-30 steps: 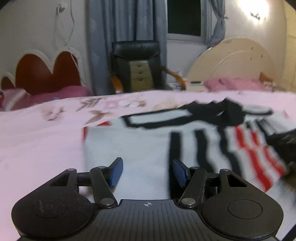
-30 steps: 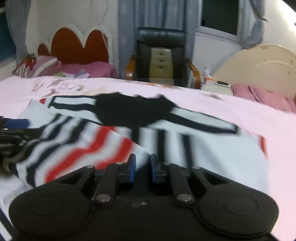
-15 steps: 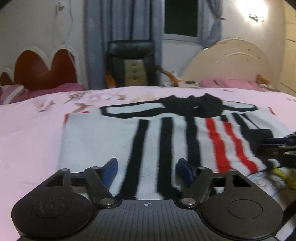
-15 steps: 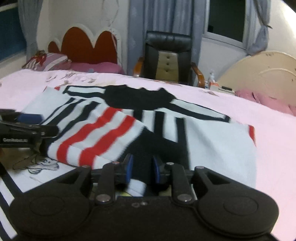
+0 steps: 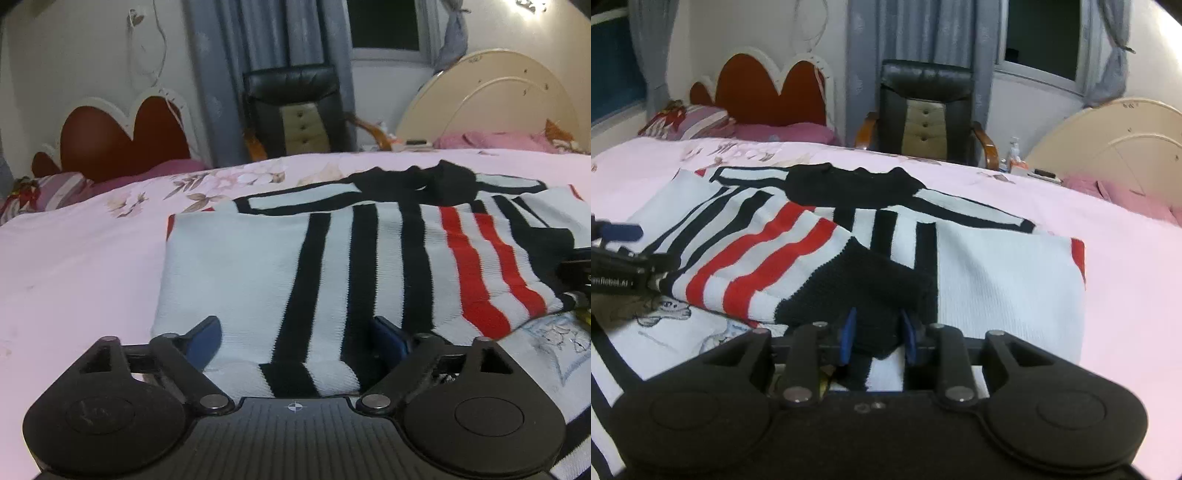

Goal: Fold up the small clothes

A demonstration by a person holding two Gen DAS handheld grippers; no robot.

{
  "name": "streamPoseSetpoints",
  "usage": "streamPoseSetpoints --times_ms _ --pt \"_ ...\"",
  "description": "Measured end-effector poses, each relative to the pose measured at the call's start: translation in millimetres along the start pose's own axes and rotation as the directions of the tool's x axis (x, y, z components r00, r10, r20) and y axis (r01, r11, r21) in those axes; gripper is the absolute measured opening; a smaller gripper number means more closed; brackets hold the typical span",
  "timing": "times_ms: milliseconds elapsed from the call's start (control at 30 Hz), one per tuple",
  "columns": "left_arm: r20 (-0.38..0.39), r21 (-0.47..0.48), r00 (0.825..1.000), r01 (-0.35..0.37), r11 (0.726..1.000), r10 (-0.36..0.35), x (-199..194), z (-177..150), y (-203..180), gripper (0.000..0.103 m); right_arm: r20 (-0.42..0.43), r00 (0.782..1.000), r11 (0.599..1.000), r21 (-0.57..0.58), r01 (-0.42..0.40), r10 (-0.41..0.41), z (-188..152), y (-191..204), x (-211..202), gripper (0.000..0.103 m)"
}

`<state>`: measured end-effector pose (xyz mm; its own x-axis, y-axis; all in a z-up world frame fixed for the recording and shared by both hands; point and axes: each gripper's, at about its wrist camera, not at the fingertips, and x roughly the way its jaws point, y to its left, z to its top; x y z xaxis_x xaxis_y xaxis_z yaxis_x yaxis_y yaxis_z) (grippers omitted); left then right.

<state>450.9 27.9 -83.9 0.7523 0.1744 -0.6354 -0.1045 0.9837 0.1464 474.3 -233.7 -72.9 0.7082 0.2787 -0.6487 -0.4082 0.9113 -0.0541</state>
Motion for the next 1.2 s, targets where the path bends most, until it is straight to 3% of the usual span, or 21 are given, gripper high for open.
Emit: streamPoseSetpoints --times_ms 100,367,533,600,633,733,800,933,1033,1133,1200 --pt "-0.009 0.009 0.999 -0.041 0.999 0.041 -11.2 2.8 -3.4 0.089 -0.012 1.000 1.000 -0.005 -0.018 0.018 2.2 -3.6 0.6 0.028" --pt "0.010 0.001 1.000 0.005 1.000 -0.005 -76.9 -26.7 5.2 0.088 -0.011 0.999 0.995 0.095 -0.041 0.042 -15.4 -23.2 -58.4 0.027" --pt "-0.032 -0.033 0.996 0.077 0.997 -0.078 -120.8 -75.6 32.4 0.088 -0.024 0.995 0.956 0.281 -0.086 0.096 -64.4 -50.4 -119.6 0.031" --pt "-0.048 -0.082 0.992 0.110 0.991 -0.114 -138.0 -94.7 51.0 0.080 -0.050 0.993 0.929 0.359 -0.086 0.111 -89.0 -56.1 -143.1 0.032" --pt "-0.059 -0.104 0.990 0.124 0.987 -0.131 -145.9 -103.5 60.1 0.070 -0.066 0.990 0.913 0.398 -0.090 0.127 -102.6 -57.6 -155.5 0.033" --pt "-0.093 -0.188 0.980 0.158 0.969 -0.178 -168.4 -132.8 89.9 0.068 -0.095 0.985 0.878 0.472 -0.083 0.144 -134.8 -53.1 -189.9 0.037" --pt "-0.121 -0.248 0.964 0.199 0.948 -0.235 -178.9 -151.7 107.1 0.068 -0.093 0.983 0.846 0.526 -0.088 0.160 -151.7 -49.4 -209.4 0.043" --pt "-0.125 -0.338 0.927 0.295 0.894 -0.353 -196.5 -180.8 124.1 0.068 -0.091 0.979 0.770 0.632 -0.085 0.183 -182.2 -41.9 -233.1 0.043" --pt "-0.104 -0.427 0.886 0.370 0.825 -0.451 -203.3 -193.7 129.9 0.068 -0.091 0.979 0.742 0.666 -0.077 0.183 -197.1 -33.4 -243.3 0.043" --pt "-0.095 -0.487 0.864 0.392 0.781 -0.494 -204.6 -202.2 127.9 0.068 -0.075 0.976 0.708 0.700 -0.094 0.204 -208.6 -25.8 -250.6 0.043" --pt "-0.076 -0.537 0.841 0.419 0.732 -0.536 -202.8 -207.2 129.4 0.068 -0.061 0.973 0.678 0.726 -0.111 0.225 -216.9 -20.5 -254.9 0.043"
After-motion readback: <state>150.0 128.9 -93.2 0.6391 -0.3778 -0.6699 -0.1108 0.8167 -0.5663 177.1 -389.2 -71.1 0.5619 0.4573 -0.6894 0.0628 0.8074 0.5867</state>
